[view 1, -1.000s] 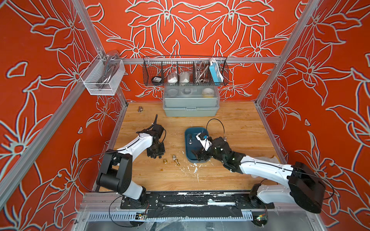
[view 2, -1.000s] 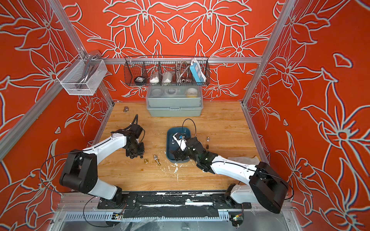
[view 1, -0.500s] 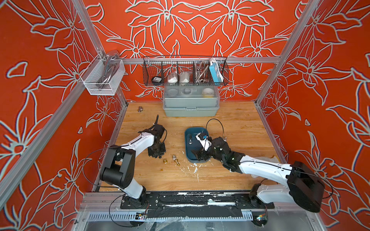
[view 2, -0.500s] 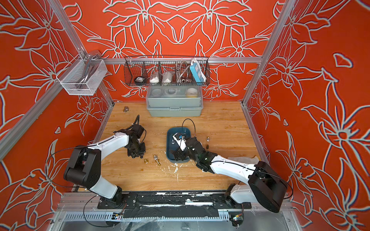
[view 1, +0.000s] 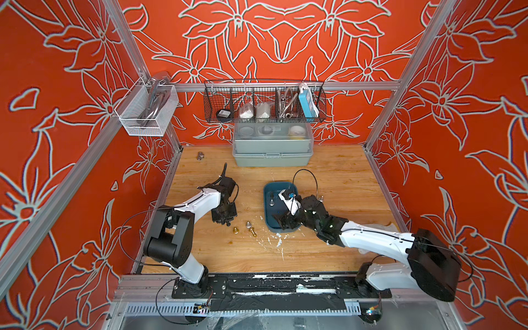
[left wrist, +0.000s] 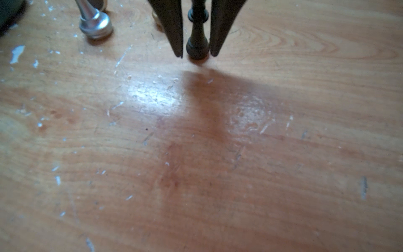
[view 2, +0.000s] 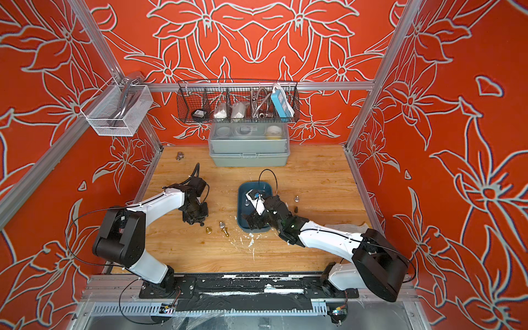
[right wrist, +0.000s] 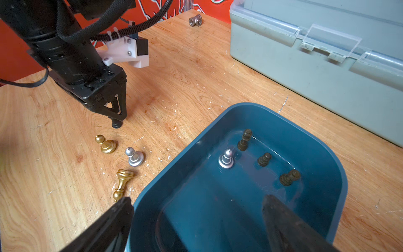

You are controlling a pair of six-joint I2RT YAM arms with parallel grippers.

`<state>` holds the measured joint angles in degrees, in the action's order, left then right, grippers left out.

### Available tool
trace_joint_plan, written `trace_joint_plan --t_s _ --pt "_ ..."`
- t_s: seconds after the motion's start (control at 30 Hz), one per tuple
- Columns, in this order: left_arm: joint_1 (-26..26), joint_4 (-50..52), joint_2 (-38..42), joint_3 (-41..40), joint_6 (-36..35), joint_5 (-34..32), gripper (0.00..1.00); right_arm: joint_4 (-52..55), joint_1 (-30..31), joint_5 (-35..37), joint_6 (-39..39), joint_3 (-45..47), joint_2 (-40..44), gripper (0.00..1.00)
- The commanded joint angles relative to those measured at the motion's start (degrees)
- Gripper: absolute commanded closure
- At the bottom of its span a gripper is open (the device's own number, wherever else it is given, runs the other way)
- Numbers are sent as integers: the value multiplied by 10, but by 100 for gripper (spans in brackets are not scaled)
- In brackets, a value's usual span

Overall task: Put the chess pieces into the storage box
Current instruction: Pick up the chess piece at the center of the board.

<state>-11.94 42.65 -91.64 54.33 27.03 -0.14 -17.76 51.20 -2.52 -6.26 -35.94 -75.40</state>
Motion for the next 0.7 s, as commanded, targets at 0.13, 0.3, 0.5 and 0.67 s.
trace_joint_plan --t_s 0.13,0.3,0.5,0.67 --pt "3 1 -15 8 -6 -9 80 9 5 10 2 -18 -7 3" --pt "3 1 -15 8 -7 -12 86 11 5 9 1 -20 -8 3" --pt "3 1 -12 9 -5 -14 86 13 5 10 0 -21 -8 3" --pt "2 1 -9 8 -6 -13 87 15 5 14 0 -21 -7 3"
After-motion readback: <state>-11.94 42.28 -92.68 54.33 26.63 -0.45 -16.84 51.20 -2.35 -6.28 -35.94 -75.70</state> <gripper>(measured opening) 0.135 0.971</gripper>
